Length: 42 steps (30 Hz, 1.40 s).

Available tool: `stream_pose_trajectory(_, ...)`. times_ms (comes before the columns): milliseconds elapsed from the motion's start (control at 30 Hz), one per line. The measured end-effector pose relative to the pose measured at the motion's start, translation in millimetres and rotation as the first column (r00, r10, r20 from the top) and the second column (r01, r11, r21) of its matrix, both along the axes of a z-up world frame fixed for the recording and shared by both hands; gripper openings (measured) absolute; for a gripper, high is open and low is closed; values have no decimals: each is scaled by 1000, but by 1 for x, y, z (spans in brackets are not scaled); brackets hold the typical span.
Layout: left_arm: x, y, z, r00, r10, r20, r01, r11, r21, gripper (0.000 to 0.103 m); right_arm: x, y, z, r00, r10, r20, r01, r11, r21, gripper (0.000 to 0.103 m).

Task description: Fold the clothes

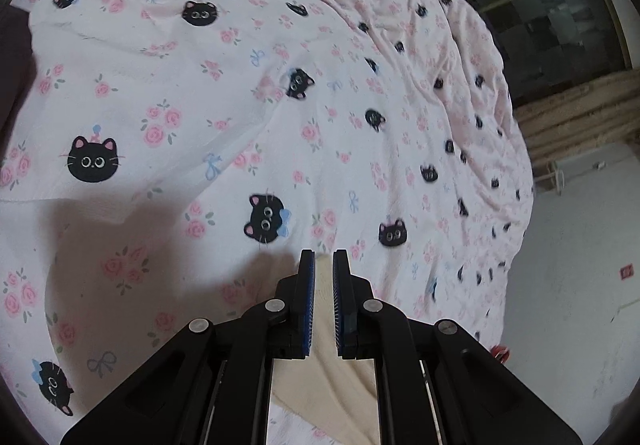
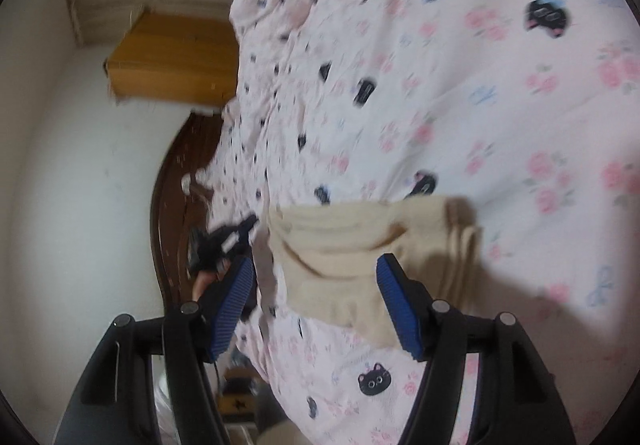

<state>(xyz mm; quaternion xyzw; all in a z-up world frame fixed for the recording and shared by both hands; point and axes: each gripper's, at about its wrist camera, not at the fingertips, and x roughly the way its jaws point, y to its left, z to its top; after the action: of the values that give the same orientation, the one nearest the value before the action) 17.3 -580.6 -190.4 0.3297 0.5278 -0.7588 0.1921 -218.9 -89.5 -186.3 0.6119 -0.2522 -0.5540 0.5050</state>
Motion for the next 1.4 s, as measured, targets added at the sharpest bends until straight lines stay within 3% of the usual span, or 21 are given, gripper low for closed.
stream_pose_trajectory(67, 5, -3, -1, 1000, 23, -21, -23, 999, 30, 6, 9, -11, -1, 998, 56, -9, -56, 998, 17, 67)
stream_pose_trajectory(133, 6, 3, 1, 1000, -23, -10, 23, 999, 30, 6, 15, -18, -8, 996, 88, 8, -88, 995, 37, 67)
stream_pose_trajectory(233, 8, 24, 6, 992, -123, 42, 124, 992, -33, 6, 21, -25, -18, 993, 117, 31, -119, 991, 69, 67)
stream_pose_trajectory(367, 14, 48, 3, 976, -197, 89, 203, 978, -57, 7, 24, -30, -21, 990, 135, 38, -137, 987, 84, 67)
stream_pose_trajectory(500, 28, 53, -4, 981, -167, 94, 172, 984, -48, 7, 26, -29, -20, 990, 140, 33, -142, 986, 90, 67)
stream_pose_trajectory(800, 53, 26, -28, 996, -76, 46, 76, 997, 11, 29, 15, -7, -10, 995, 100, 15, -101, 990, 94, 67)
stream_pose_trajectory(933, 44, 19, -36, 997, -80, 4, 80, 995, 52, 30, 15, -5, -12, 994, 107, 19, -108, 989, 102, 67)
stream_pose_trajectory(1100, 27, 24, -36, 992, -126, 26, 126, 991, 36, 31, 16, -6, -13, 993, 121, 17, -122, 987, 107, 67)
stream_pose_trajectory(1400, 30, 41, 4, 983, -183, -29, 183, 983, 8, 31, 11, -1, -16, 994, 105, 26, -107, 988, 111, 67)
